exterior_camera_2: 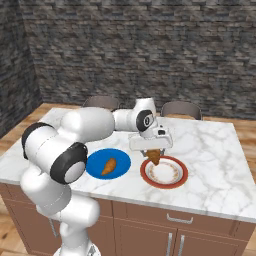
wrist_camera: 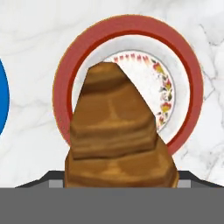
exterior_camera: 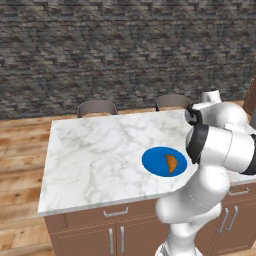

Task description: Place the pastries on the plates.

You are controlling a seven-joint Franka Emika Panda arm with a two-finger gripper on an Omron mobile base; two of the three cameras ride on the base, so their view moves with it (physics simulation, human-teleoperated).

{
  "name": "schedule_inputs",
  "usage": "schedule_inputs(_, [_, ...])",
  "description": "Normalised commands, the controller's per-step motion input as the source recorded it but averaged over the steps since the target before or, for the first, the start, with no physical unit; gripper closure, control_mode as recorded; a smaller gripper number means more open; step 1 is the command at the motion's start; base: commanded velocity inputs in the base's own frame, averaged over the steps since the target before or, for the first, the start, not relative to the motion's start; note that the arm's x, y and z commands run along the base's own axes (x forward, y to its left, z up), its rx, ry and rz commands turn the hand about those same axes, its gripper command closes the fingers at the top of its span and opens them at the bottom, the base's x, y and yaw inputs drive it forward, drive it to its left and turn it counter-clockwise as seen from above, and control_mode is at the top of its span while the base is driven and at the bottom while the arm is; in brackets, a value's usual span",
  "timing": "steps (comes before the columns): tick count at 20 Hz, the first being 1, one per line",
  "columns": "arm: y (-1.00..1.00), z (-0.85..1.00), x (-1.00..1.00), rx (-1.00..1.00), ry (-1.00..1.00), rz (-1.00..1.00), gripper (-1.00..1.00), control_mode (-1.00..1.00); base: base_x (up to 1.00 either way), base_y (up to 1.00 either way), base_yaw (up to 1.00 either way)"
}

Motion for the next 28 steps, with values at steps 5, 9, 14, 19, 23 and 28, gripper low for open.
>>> schedule_inputs(5, [-0.45, -0.08, 0.29, 0.08, -0.06, 0.21, 1.0, -1.0, 0.0, 0.0, 0.0])
schedule_inputs(9, [-0.17, -0.43, 0.08, 0.13, -0.02, 0.17, 1.0, -1.0, 0.0, 0.0, 0.0])
schedule_inputs(14, [-0.11, -0.3, 0.06, 0.12, -0.01, 0.08, 1.0, -1.0, 0.0, 0.0, 0.0])
schedule_inputs(19, [-0.18, -0.19, 0.01, 0.03, -0.03, 0.01, 1.0, -1.0, 0.0, 0.0, 0.0])
schedule_inputs(23, [-0.05, -0.44, 0.0, 0.05, -0.01, 0.0, 1.0, -1.0, 0.0, 0.0, 0.0])
schedule_inputs(28, [0.04, -0.42, 0.07, 0.02, -0.01, 0.0, 1.0, -1.0, 0.0, 0.0, 0.0])
